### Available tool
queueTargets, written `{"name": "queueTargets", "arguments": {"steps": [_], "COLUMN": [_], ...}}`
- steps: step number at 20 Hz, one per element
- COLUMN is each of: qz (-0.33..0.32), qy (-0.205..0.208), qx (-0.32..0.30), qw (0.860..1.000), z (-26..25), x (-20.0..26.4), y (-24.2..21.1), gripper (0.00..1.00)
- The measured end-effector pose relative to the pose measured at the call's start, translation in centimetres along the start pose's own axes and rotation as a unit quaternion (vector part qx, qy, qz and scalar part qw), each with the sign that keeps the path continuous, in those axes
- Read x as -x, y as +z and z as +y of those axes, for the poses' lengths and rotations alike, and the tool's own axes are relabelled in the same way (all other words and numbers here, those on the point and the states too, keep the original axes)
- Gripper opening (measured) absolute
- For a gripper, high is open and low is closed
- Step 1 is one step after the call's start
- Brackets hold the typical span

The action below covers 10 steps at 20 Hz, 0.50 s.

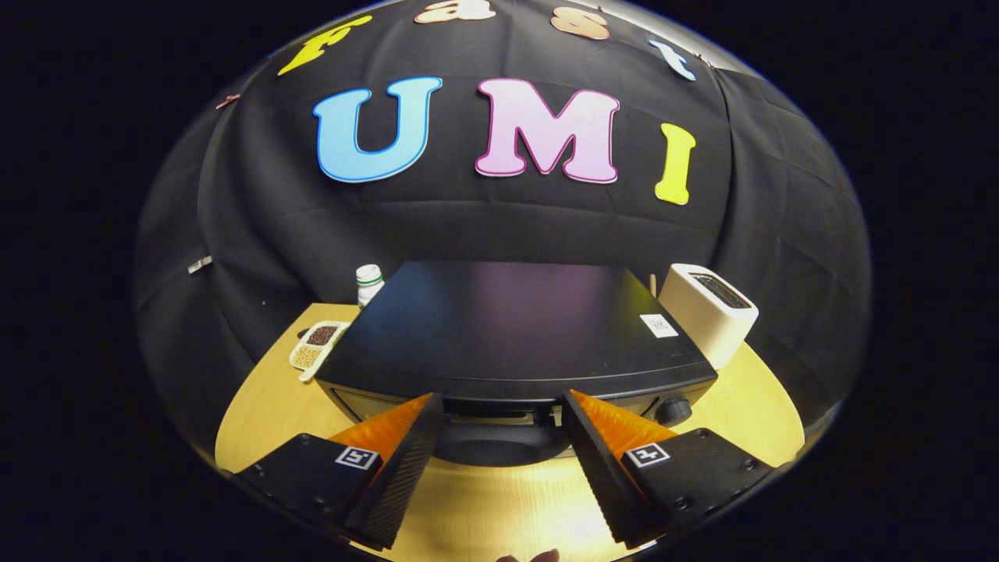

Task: Open the toaster oven, put the food inside, and close the toaster oven door.

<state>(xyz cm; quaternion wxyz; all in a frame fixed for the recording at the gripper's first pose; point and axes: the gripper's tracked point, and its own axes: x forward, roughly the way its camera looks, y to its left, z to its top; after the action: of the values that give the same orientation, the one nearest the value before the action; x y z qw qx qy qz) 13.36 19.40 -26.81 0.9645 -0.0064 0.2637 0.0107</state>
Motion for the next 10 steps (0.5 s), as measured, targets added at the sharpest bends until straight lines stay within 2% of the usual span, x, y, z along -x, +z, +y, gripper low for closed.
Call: {"name": "queueTargets", "arguments": {"steps": [6,10], "qz": [0.008,0.019], "qy": [0.002,0.011], "qx": [-0.007,-0.008], "qw": [1.0,1.0], "z": [0.1,0.1], "x": [1.3,3.4], "y": [-1.0,-3.3], "gripper": [0.99,0.99]}}
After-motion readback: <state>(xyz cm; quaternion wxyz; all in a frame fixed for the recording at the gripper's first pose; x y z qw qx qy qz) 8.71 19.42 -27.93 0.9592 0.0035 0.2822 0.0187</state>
